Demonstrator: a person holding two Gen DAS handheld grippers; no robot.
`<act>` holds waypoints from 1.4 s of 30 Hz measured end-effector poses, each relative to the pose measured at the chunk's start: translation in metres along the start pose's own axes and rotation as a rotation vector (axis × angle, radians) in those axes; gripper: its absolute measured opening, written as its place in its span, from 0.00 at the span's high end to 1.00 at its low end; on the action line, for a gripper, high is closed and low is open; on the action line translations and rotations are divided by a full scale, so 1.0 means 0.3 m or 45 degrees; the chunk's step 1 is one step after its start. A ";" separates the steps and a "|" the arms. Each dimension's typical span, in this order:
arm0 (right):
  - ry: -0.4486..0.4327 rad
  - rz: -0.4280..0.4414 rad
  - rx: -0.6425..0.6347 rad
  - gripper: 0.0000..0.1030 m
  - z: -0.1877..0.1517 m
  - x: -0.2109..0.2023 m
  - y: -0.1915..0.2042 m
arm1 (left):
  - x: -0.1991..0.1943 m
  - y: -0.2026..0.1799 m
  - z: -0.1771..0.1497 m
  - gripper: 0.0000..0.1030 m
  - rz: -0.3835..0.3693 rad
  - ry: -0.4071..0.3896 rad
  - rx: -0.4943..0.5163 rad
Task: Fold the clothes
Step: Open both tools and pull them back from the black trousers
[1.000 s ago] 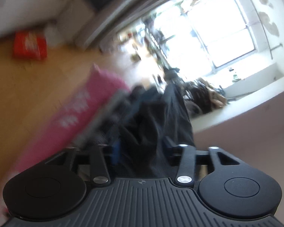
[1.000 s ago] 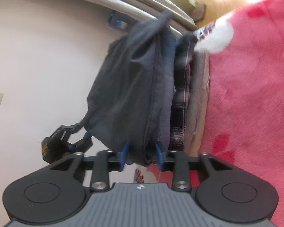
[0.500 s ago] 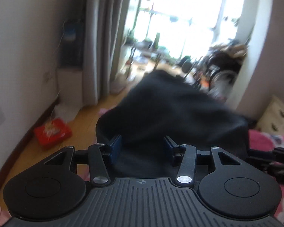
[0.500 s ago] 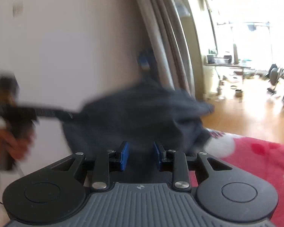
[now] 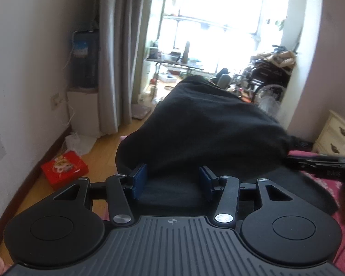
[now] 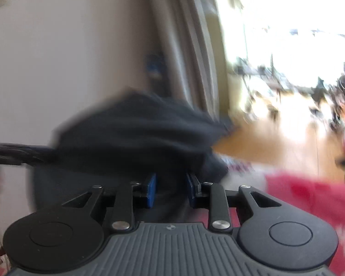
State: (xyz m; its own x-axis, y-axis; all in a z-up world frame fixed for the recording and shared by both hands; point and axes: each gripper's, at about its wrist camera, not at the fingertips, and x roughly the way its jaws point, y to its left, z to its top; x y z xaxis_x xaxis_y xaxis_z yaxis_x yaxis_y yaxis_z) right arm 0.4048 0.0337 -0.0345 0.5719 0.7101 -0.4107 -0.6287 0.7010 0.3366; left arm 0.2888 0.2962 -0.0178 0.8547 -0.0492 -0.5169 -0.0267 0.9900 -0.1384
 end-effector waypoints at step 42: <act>0.420 0.314 0.826 0.42 -0.220 -0.107 -0.158 | 0.014 0.163 0.039 0.40 0.043 0.136 -0.309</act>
State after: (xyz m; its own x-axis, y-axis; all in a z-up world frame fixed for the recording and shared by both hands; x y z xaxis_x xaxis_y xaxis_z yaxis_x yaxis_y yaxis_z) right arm 0.3817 -0.0266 -0.0932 0.2043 0.8659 -0.4566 -0.2242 0.4955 0.8392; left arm 0.2972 0.3459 -0.0169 0.7917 -0.0430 -0.6094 -0.1889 0.9314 -0.3112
